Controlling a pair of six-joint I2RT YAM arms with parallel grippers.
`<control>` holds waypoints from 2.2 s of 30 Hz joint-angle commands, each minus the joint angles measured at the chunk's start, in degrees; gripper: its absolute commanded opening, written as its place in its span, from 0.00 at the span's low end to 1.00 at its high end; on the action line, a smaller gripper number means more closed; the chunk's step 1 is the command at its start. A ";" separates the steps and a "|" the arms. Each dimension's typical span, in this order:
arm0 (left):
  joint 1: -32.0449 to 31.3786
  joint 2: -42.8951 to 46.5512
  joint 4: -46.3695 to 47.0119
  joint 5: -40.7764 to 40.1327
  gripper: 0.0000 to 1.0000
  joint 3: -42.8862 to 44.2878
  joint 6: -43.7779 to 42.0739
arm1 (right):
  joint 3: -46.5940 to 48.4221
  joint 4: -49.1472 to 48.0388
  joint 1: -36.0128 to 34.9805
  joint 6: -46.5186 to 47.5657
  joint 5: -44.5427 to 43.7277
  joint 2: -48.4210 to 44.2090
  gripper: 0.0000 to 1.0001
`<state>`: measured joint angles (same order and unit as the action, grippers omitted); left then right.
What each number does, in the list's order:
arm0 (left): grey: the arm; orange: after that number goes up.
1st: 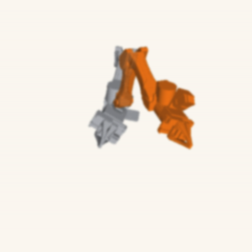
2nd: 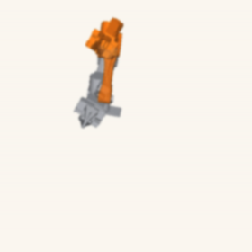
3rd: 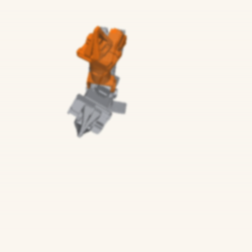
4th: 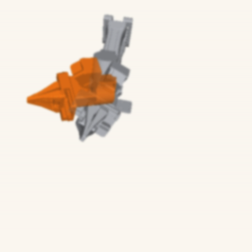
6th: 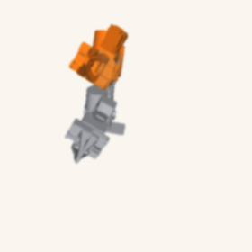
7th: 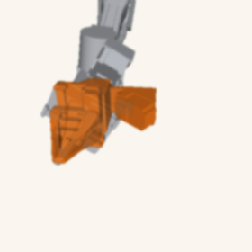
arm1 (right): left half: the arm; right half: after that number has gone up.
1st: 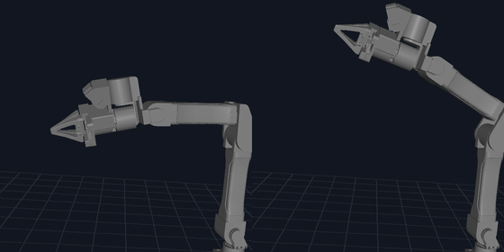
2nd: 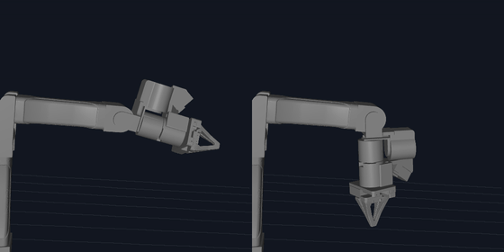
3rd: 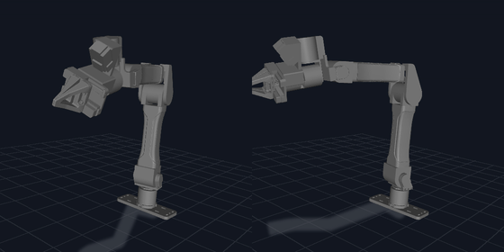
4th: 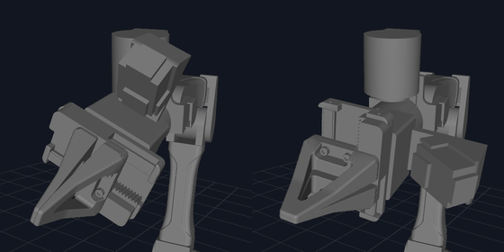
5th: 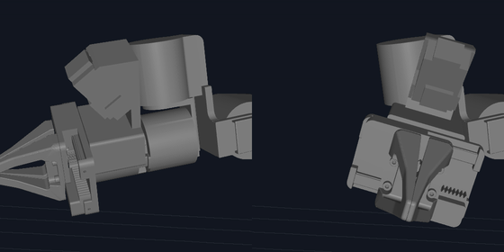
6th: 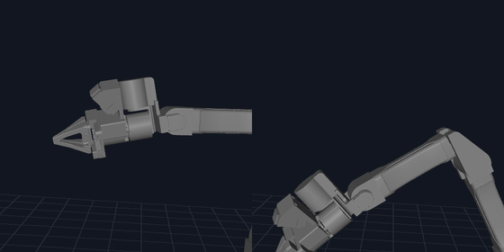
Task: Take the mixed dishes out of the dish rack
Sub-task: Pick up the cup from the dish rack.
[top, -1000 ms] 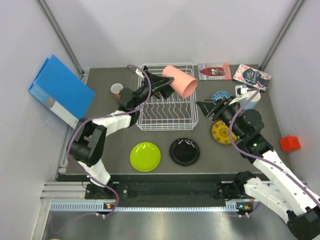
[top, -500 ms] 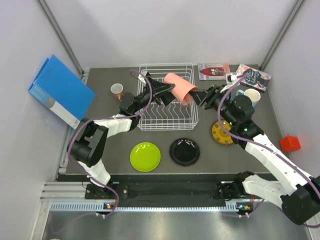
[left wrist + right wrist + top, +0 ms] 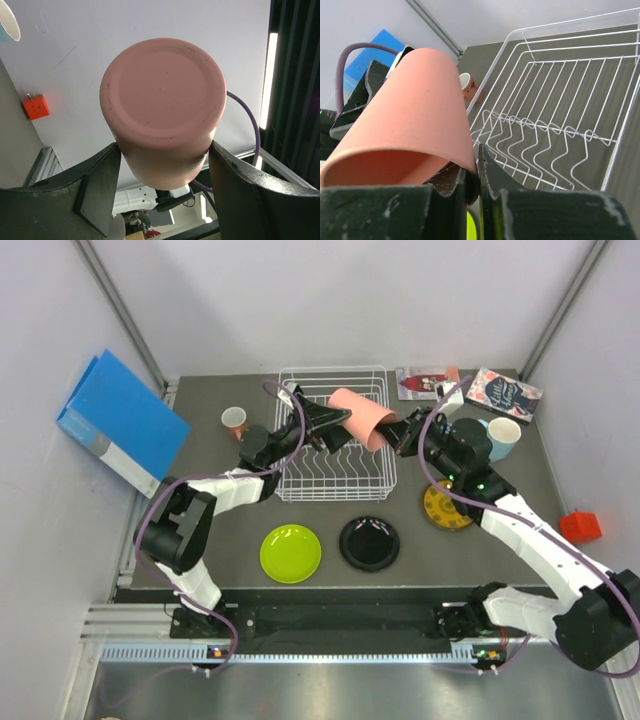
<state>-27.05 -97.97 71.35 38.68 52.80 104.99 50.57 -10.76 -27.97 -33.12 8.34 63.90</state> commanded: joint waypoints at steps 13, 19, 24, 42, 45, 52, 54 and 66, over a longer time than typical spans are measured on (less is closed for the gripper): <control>-0.81 21.41 -66.05 -20.27 0.99 17.25 -62.79 | 11.21 21.03 -0.42 4.47 -11.06 -14.15 0.00; 1.02 23.62 -66.27 -24.37 0.99 13.13 -62.99 | 18.68 34.91 -1.04 6.14 -18.43 -7.76 0.00; -5.98 26.87 -70.61 -34.53 0.99 14.66 -74.89 | 27.02 47.93 -1.83 8.16 -25.11 3.13 0.00; -26.39 22.66 -87.17 -66.36 0.95 21.56 -91.54 | 35.03 52.42 -10.17 6.32 -25.47 18.97 0.00; -27.00 22.39 -86.73 -66.01 0.93 21.47 -91.10 | 38.11 53.56 -12.28 6.32 -26.79 21.08 0.00; -27.18 20.90 -87.52 -68.46 0.89 21.38 -91.89 | 41.10 53.39 -14.66 6.23 -27.67 22.06 0.00; -27.18 20.37 -88.05 -70.74 0.81 21.56 -91.98 | 41.19 53.39 -15.01 6.23 -28.29 21.45 0.00; -27.18 12.38 -94.03 -74.18 0.28 29.82 -92.42 | 43.39 55.59 -19.58 6.41 -29.78 19.77 0.00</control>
<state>-54.17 -83.48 -20.23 -33.28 78.67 13.17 89.45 45.10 -44.77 -26.76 -19.99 86.35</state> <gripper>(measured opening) 0.347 0.066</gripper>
